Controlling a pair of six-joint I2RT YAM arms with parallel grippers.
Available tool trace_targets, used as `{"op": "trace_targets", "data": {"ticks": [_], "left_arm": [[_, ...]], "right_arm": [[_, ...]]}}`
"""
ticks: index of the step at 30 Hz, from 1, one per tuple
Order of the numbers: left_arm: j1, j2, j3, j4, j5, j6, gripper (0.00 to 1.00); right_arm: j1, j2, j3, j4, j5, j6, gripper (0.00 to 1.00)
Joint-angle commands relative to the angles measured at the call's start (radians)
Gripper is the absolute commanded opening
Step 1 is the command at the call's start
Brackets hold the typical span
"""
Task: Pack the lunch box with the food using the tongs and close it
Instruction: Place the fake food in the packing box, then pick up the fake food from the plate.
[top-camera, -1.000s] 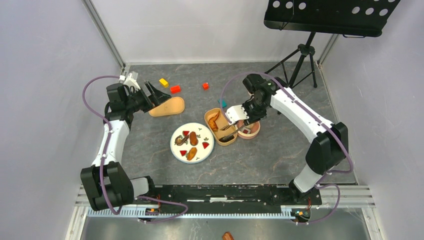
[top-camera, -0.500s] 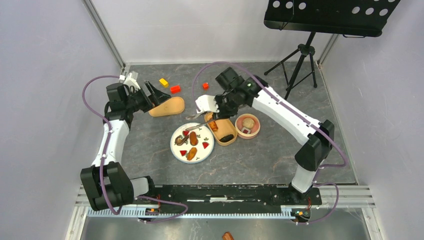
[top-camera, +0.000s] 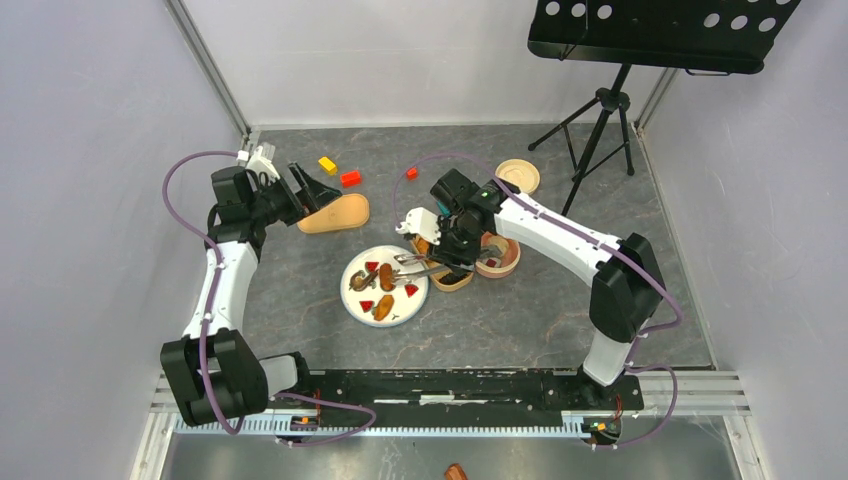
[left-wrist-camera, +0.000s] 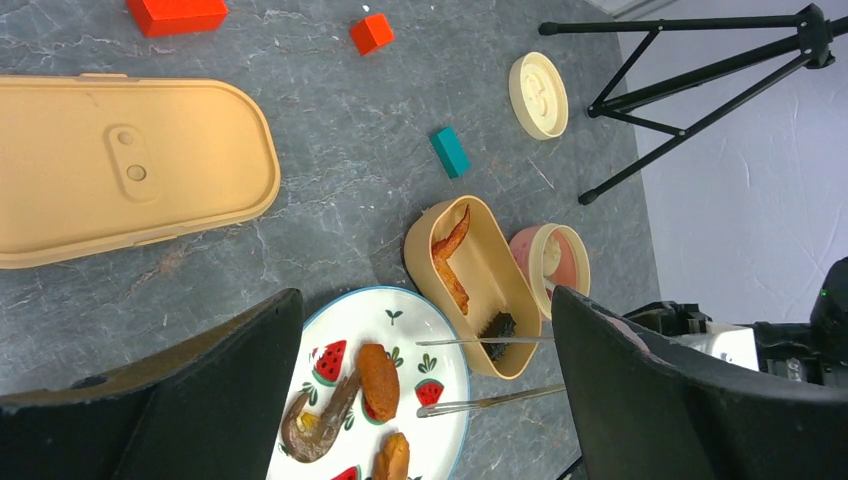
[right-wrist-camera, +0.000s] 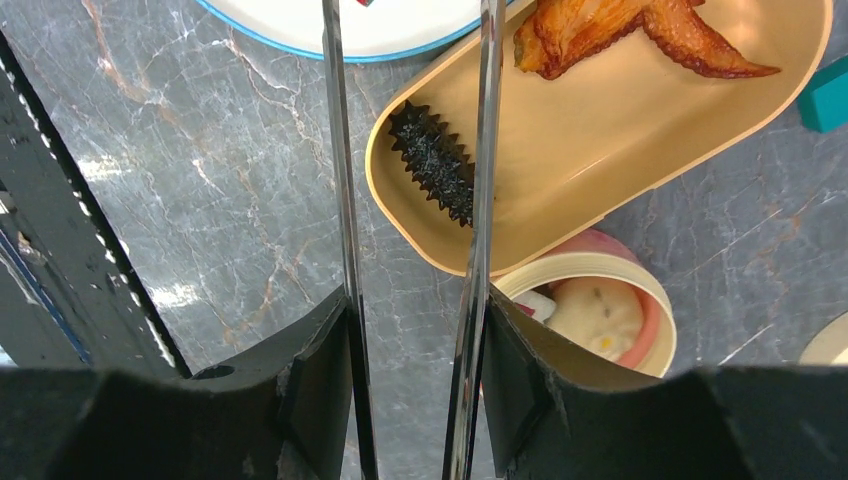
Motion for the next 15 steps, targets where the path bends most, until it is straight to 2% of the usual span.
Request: {"op": "trace_targets", "data": {"ticks": [1,15], "left_arm": [[-0.003,-0.022,0.029,-0.006,0.005,0.038,0.99],[-0.003,-0.03,0.011,0.012,0.011,0.019,0.99]], "right_arm": [[0.002,-0.011,-0.016,0.088,0.012,0.113,0.51],[0.037,0.08,0.028,0.079,-0.012,0.121,0.5]]}}
